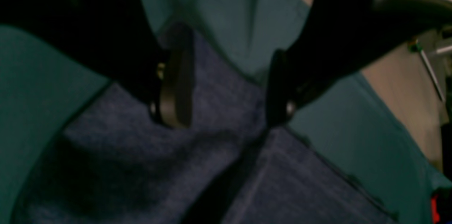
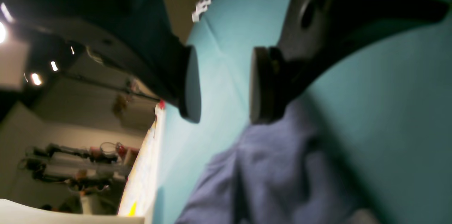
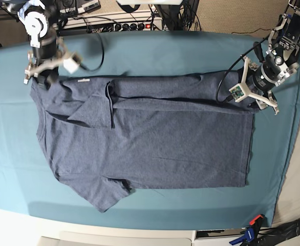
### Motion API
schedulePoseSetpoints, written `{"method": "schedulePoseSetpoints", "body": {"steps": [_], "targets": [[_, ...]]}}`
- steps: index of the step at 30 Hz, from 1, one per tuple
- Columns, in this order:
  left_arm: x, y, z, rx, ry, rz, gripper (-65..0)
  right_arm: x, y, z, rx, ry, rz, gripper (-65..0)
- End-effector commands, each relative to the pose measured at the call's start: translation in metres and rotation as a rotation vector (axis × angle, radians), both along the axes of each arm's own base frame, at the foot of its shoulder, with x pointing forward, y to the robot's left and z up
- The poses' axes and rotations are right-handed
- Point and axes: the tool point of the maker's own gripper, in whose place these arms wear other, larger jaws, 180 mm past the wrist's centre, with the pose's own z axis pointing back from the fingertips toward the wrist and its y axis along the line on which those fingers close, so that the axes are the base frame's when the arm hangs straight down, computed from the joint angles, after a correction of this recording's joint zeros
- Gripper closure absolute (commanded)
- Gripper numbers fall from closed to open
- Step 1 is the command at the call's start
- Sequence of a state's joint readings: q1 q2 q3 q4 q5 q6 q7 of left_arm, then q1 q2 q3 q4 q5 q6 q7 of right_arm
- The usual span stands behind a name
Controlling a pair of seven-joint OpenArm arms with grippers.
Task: Fold the T-shirt properly
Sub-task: 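Move the right gripper back to the collar corner and lower it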
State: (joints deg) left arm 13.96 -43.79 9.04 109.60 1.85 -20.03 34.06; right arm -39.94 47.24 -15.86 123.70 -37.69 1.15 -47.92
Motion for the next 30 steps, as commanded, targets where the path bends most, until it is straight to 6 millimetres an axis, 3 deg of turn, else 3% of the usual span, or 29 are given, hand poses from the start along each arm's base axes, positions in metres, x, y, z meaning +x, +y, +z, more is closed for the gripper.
{"method": "schedulePoseSetpoints", "body": {"steps": [1, 4, 8, 12, 16, 30], "targets": [[0.007, 0.002, 0.01, 0.003, -0.034, -0.006, -35.2, 0.0, 0.002, 0.006, -0.017, -0.013, 0.031, -23.9], [0.006, -0.004, 0.011, -0.015, -0.036, -0.038, -35.2, -0.013, 0.01, -0.01, 0.001, 0.064, 0.084, -23.9], [0.008, -0.013, 0.015, -0.056, -0.062, -0.068, -35.2, -0.015, 0.011, -0.026, 0.03, 0.139, 0.104, -23.9], [0.008, -0.014, 0.016, -0.058, -0.064, -0.07, -35.2, -0.013, -0.014, -0.055, 0.022, 0.225, 0.04, -23.9], [0.008, -0.014, 0.016, -0.06, -0.064, -0.07, -35.2, -0.009, -0.039, -0.073, -0.009, 0.241, -0.029, -23.9], [0.009, -0.019, 0.015, -0.081, -0.068, -0.063, -35.2, 0.011, -0.043, -0.064, -0.112, 0.153, -0.001, -23.9]]}}
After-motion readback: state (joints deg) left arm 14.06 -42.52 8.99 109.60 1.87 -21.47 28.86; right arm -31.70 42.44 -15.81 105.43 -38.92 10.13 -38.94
